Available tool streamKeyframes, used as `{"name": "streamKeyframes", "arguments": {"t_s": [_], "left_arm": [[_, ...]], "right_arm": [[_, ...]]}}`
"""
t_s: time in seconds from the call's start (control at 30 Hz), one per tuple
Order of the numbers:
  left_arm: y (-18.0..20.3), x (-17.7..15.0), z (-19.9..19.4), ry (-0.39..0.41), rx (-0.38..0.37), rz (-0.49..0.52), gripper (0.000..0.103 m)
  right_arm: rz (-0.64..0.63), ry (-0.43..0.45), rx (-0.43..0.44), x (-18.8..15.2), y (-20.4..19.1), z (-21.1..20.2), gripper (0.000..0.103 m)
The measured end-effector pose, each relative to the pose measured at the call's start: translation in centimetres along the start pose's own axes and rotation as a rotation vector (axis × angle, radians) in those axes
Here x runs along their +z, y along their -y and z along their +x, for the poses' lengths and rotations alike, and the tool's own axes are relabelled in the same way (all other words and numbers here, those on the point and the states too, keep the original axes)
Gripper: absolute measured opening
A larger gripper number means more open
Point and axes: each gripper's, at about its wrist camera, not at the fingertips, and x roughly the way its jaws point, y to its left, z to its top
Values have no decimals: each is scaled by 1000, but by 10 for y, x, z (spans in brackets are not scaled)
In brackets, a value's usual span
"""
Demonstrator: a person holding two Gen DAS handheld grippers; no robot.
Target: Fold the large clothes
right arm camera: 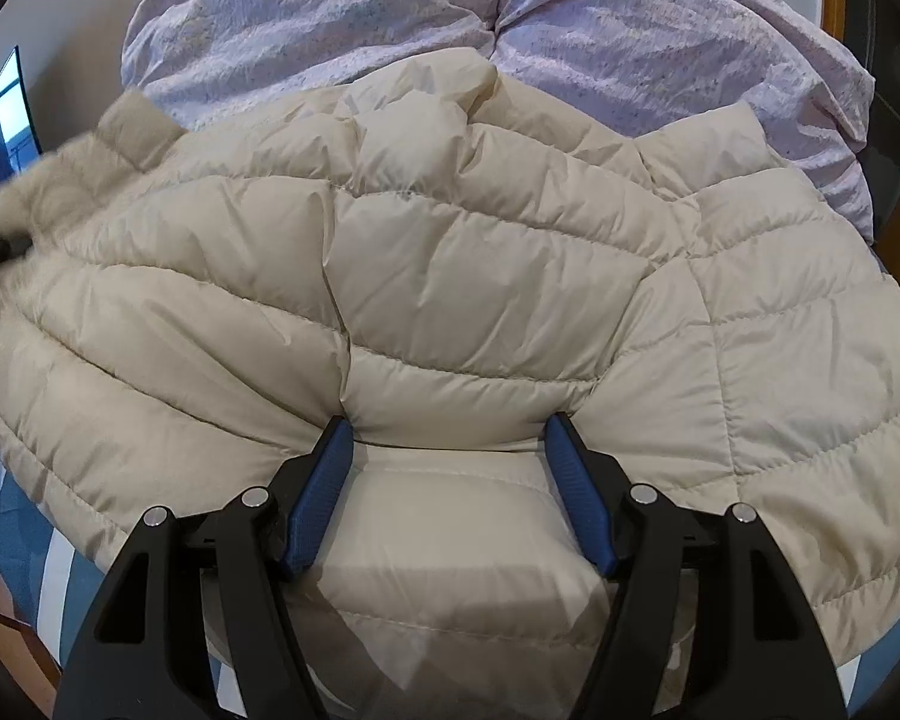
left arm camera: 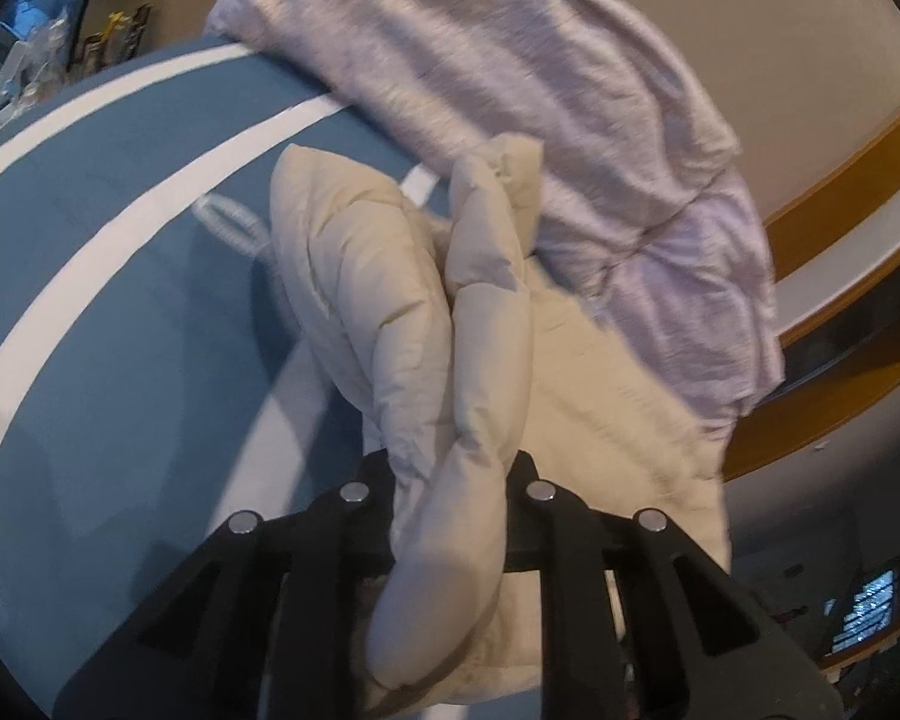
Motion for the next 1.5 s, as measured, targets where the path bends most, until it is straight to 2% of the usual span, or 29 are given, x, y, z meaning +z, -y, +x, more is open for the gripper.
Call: {"name": "streamKeyframes", "arguments": {"t_s": [0.27, 0.43, 0.67, 0.93, 1.23, 1.5], "left_arm": [[78, -2, -22, 27, -190, 76, 17], [134, -21, -10, -26, -296, 137, 17], [189, -49, 29, -117, -377, 171, 17], [212, -67, 71, -186, -391, 166, 17], [213, -66, 104, -225, -366, 148, 17], [219, -80, 134, -274, -356, 136, 17]], "right_arm": [[0, -2, 3, 0, 0, 1, 68], [9, -4, 5, 0, 1, 2, 68], [30, -6, 15, 1, 6, 3, 68], [61, -1, 53, 1, 16, 4, 68], [90, 13, 112, 2, 30, 3, 68], [101, 31, 145, 0, 40, -2, 68]]}}
